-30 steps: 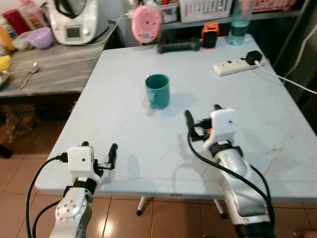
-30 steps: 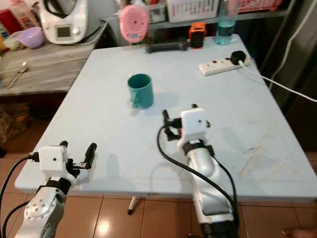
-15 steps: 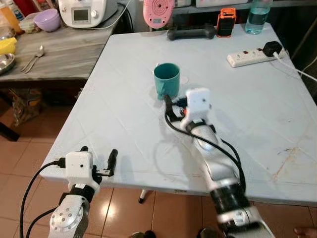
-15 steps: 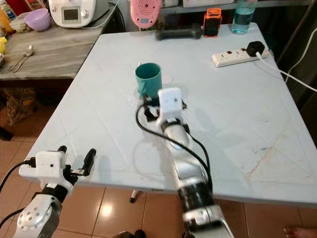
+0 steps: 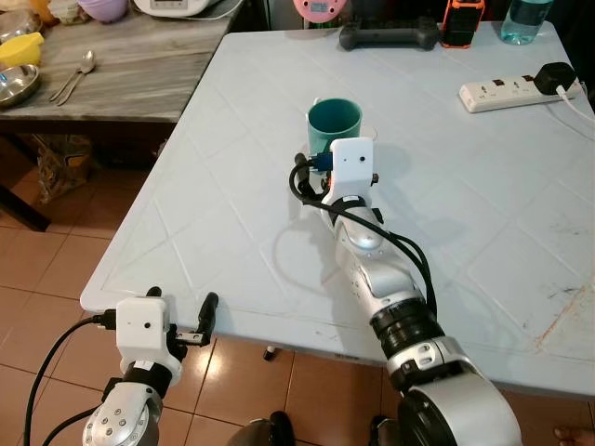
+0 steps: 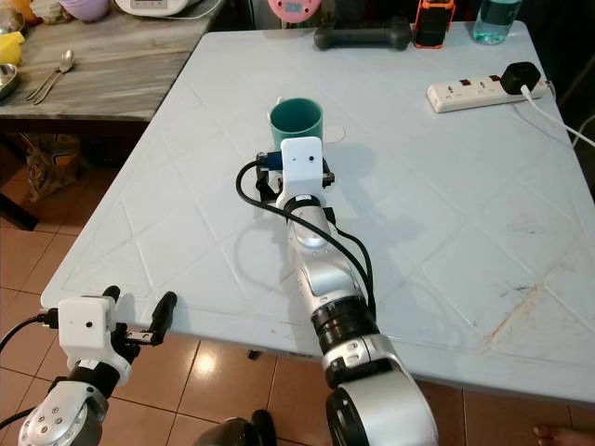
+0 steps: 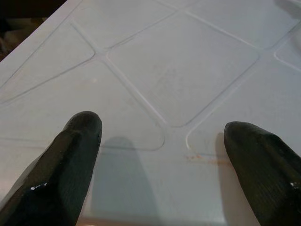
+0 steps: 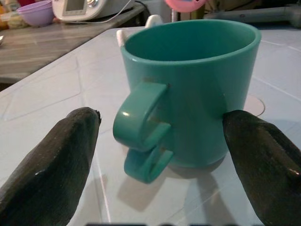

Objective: Setting the table

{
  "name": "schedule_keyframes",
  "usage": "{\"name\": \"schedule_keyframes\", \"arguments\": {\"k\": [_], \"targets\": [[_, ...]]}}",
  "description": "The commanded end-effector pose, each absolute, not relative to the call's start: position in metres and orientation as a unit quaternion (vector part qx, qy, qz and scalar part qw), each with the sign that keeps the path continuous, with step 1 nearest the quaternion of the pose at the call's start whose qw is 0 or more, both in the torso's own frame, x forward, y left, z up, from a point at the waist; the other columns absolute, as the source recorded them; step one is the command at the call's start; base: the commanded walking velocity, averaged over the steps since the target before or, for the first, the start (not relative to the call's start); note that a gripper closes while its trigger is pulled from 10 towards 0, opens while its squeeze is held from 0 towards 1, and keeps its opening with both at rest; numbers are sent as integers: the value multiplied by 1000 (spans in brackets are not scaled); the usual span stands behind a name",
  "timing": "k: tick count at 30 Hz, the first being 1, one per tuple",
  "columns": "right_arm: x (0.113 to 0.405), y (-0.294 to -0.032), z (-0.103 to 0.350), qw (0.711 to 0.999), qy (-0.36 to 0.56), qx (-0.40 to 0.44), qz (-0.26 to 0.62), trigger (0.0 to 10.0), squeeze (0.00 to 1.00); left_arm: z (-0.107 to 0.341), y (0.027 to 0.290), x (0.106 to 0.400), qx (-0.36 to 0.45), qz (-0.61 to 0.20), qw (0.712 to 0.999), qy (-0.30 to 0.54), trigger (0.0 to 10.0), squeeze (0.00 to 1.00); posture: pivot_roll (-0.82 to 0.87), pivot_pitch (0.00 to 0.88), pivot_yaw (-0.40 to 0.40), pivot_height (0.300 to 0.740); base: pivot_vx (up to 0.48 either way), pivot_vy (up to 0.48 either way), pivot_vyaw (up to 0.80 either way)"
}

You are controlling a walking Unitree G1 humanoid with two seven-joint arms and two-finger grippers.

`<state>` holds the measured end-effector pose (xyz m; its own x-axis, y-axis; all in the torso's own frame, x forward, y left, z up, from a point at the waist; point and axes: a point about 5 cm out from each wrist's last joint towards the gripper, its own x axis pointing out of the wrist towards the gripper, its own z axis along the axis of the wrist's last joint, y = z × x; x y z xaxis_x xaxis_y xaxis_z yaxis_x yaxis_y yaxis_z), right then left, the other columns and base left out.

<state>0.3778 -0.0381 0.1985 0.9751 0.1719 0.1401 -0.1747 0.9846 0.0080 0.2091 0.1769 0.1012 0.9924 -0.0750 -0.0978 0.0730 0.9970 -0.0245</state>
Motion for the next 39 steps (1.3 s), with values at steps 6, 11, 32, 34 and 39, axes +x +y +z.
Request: {"name": "schedule_keyframes", "arguments": {"k": [6, 11, 32, 34, 39], "targets": [[375, -7, 209, 991, -78, 32, 104, 0, 0, 100, 178, 206, -6, -40, 997, 61, 10000, 0, -9, 261, 137, 740, 0, 0, 0], [378, -13, 207, 993, -74, 25, 85, 0, 0, 100, 178, 205, -7, -42, 997, 63, 10000, 0, -9, 261, 137, 740, 0, 0, 0], [371, -42, 185, 993, -84, -15, 80, 10000, 655, 102, 170, 218, -34, -48, 997, 46, 10000, 0, -50, 235, 137, 740, 0, 0, 0], [368, -45, 184, 993, -88, 1, 83, 10000, 1000, 103, 168, 220, -39, -46, 997, 41, 10000, 871, -50, 235, 137, 740, 0, 0, 0], [364, -47, 184, 991, -101, -5, 89, 10000, 1000, 106, 168, 223, -45, -47, 997, 28, 10000, 1000, -68, 233, 141, 740, 0, 0, 0]]}}
